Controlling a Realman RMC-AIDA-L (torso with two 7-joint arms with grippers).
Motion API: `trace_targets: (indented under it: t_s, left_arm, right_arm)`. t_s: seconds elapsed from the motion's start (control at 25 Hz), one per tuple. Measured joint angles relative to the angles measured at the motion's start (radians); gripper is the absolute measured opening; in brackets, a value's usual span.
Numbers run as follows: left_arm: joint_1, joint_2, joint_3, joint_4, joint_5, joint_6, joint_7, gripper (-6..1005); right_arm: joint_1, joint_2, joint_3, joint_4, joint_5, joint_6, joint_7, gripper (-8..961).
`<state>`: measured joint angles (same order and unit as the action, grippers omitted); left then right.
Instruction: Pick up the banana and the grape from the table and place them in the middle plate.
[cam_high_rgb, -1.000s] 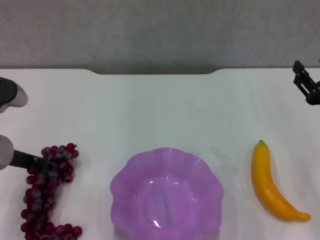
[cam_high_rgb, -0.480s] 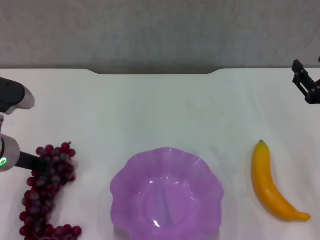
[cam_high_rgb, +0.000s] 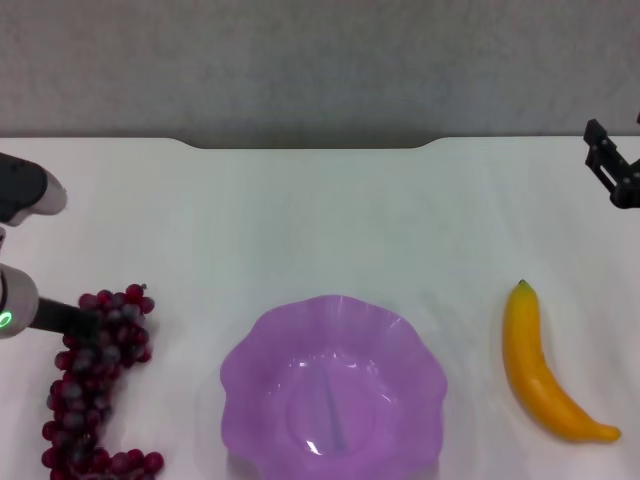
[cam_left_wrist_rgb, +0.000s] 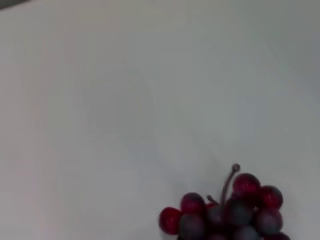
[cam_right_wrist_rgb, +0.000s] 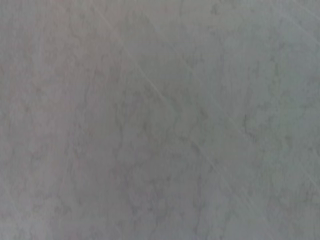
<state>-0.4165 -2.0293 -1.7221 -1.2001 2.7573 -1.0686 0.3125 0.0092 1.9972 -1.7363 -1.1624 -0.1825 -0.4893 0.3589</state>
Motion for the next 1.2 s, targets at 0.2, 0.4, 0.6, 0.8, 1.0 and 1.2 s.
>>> trace_targets:
  t_s: [0.2, 0.4, 0.6, 0.8, 1.0, 1.2]
  left_arm:
    - [0.049, 0.000, -0.002, -0.080, 0.002, 0.026, -0.006, 105]
    - [0.097, -0.002, -0.014, -0.195, -0.001, 0.047, -0.005, 103]
    - [0.182, -0.004, -0.009, -0.325, -0.025, 0.113, -0.003, 98]
    - [0.241, -0.003, -0.006, -0.449, -0.043, 0.139, 0.001, 96]
    - [0.264, -0.002, -0.027, -0.526, -0.129, 0.157, 0.055, 88]
    - [0.268, -0.001, -0.071, -0.579, -0.319, 0.165, 0.190, 89]
  right_arm:
    - [0.000, 0.000, 0.000, 0.002, 0.000, 0.005, 0.000, 613]
    - [0.004, 0.000, -0.003, 0.002, -0.001, 0.027, 0.000, 613]
    - [0.005, 0.001, -0.003, 0.003, -0.002, 0.029, 0.000, 613]
    - [0.005, 0.002, -0.003, 0.003, -0.002, 0.029, 0.000, 612]
    - [0.005, 0.002, -0.003, 0.003, -0.002, 0.029, 0.000, 612]
    - [0.006, 0.002, -0.003, 0.004, -0.002, 0.029, 0.000, 613]
